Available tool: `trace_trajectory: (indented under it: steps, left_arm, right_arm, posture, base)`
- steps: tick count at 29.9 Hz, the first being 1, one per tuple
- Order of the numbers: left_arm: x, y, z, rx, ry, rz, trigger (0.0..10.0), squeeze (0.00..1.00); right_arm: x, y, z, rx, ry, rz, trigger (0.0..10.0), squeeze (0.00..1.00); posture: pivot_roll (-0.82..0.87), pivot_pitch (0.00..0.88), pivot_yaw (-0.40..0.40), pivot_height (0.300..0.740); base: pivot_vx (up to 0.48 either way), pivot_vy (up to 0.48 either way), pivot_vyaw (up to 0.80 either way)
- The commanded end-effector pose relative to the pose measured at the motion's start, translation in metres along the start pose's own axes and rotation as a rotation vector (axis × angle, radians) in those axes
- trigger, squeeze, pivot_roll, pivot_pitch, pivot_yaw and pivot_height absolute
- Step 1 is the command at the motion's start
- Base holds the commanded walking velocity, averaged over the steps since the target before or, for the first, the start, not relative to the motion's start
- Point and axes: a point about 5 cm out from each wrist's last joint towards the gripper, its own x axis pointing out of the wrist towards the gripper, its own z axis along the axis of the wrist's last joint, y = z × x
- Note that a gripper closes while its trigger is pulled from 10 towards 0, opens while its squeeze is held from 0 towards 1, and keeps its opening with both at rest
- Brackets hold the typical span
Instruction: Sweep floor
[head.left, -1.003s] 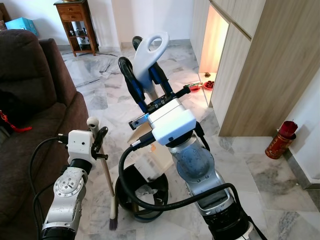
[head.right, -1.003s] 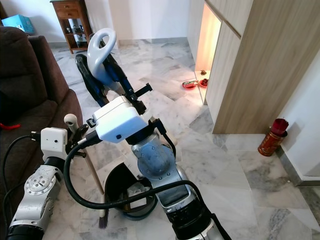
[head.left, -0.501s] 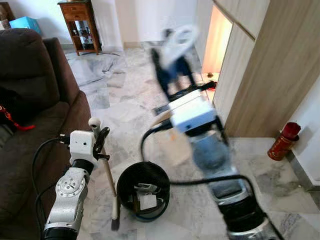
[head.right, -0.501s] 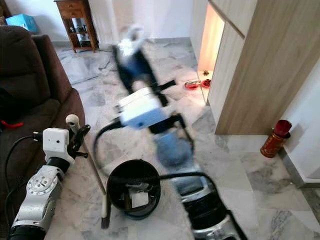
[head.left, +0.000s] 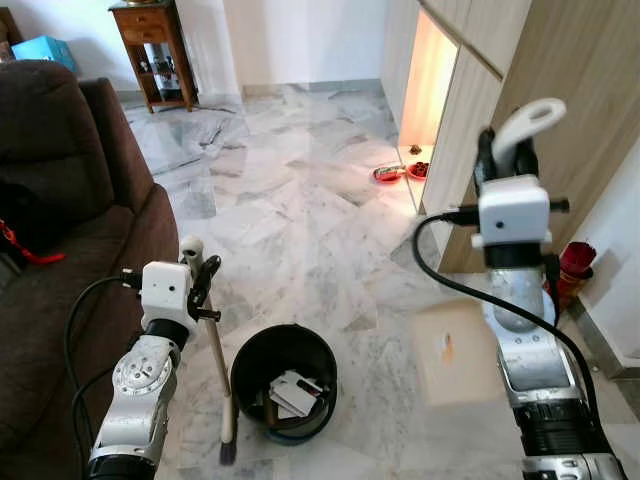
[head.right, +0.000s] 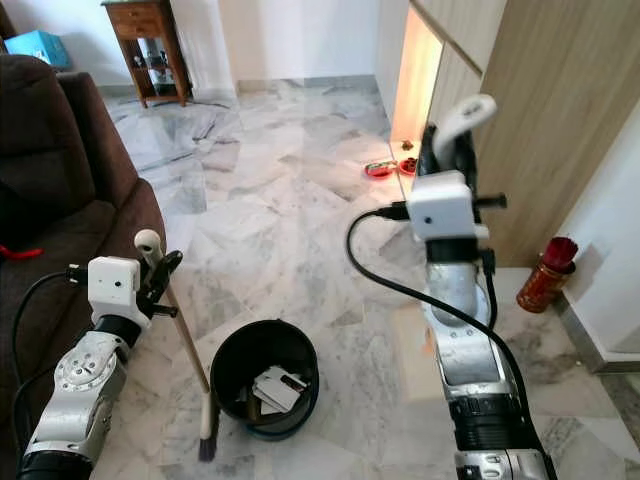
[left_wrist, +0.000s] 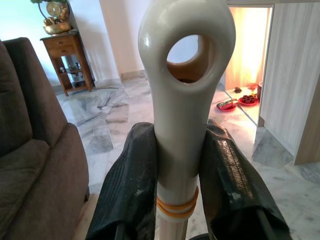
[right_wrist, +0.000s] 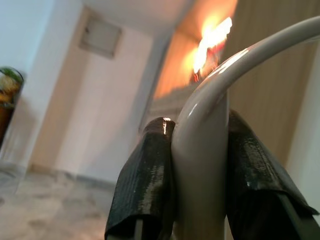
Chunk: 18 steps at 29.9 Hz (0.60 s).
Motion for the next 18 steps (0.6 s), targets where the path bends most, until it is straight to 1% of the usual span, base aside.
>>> trace_trajectory:
  steps: [1, 3, 6, 8, 11, 13, 14, 18]
  left_arm:
    - [0.001, 0.000, 0.008, 0.010, -0.041, -0.008, 10.0, 0.00]
    - [0.000, 0.000, 0.008, 0.008, -0.038, -0.011, 10.0, 0.00]
    - [-0.002, -0.002, 0.006, 0.005, -0.027, -0.025, 10.0, 0.00]
    - [-0.005, -0.004, 0.004, -0.002, -0.015, -0.037, 10.0, 0.00]
    - [-0.007, -0.006, 0.001, -0.009, -0.001, -0.043, 10.0, 0.00]
    - [-0.008, -0.008, -0.004, 0.005, 0.029, -0.053, 10.0, 0.00]
    - [-0.008, -0.008, -0.004, 0.005, 0.029, -0.053, 10.0, 0.00]
    - [-0.009, -0.012, -0.007, -0.013, 0.042, -0.056, 10.0, 0.00]
  right_arm:
    - [0.002, -0.006, 0.000, 0.058, -0.008, -0.044, 10.0, 0.00]
    - [-0.003, -0.006, -0.011, 0.080, 0.042, -0.058, 10.0, 0.00]
    - [-0.011, -0.001, -0.020, 0.025, 0.062, -0.027, 10.0, 0.00]
    - [-0.015, 0.002, -0.024, 0.041, 0.076, -0.019, 10.0, 0.00]
    - [-0.017, 0.004, -0.027, 0.067, 0.090, -0.019, 10.0, 0.00]
    - [-0.019, 0.004, -0.031, 0.068, 0.106, -0.018, 10.0, 0.00]
    - [-0.019, 0.004, -0.031, 0.068, 0.106, -0.018, 10.0, 0.00]
    - [-0.020, 0.009, -0.037, 0.086, 0.130, 0.005, 10.0, 0.00]
  posture:
    - [-0.02, 0.000, 0.043, 0.740]
    - [-0.02, 0.000, 0.042, 0.740]
    - [-0.02, 0.000, 0.043, 0.740]
    - [-0.02, 0.000, 0.043, 0.740]
    - [-0.02, 0.000, 0.043, 0.740]
    - [-0.01, 0.000, 0.040, 0.740]
    - [-0.01, 0.000, 0.040, 0.740]
    - [-0.02, 0.000, 0.038, 0.740]
  base:
    - [0.000, 0.000, 0.00]
    - [0.000, 0.000, 0.00]
    - [0.000, 0.000, 0.00]
    - [0.000, 0.000, 0.00]
    - [0.000, 0.000, 0.00]
    - [0.000, 0.000, 0.00]
    - [0.000, 0.000, 0.00]
    - [0.000, 0.000, 0.00]
